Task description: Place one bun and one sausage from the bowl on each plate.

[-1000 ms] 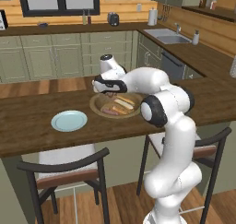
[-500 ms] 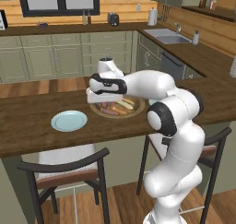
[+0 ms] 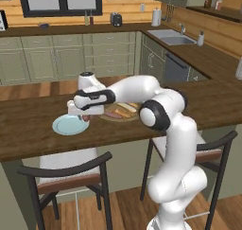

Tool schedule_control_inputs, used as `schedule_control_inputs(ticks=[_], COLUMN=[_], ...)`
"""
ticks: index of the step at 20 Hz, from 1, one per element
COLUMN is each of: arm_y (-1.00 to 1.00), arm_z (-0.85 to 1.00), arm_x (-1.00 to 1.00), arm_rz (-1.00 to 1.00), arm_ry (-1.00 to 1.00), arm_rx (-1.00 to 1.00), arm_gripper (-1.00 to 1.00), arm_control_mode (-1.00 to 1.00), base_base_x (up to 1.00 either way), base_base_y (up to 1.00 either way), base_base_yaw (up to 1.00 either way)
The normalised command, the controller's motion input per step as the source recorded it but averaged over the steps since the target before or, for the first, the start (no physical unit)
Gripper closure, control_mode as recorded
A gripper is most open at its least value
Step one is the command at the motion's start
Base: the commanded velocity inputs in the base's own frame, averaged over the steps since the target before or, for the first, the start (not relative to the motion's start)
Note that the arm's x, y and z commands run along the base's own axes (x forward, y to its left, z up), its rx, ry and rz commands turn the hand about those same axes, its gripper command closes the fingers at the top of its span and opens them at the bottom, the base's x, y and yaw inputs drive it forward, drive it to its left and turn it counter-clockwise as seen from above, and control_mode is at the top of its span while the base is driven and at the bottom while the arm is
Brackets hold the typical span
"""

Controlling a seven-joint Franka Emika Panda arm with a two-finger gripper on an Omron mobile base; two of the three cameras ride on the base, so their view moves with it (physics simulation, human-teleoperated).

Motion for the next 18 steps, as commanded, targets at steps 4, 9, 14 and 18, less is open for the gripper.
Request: schedule_control_inputs(ticks=[4, 9, 14, 18], arm_y=[0.73, 0.2, 0.01, -0.17], arm_z=[-0.25, -0.47, -0.5, -0.05], arm_x=[0.34, 0.67, 0.56, -0.22], arm_rz=[0.0, 0.0, 0.0, 0.0], arm_ry=[0.0, 0.0, 0.0, -0.04], arm_rx=[-0.01, -0.04, -0.03, 0.0], arm_gripper=[1.0, 1.0, 1.0, -1.0], arm_control_mode=[-1.0, -1.0, -1.0, -1.0], base_base_x=[0.0, 0.0, 0.0, 0.0], base_base_y=[0.0, 0.0, 0.0, 0.0], base_base_yaw=[0.0, 0.0, 0.0, 0.0])
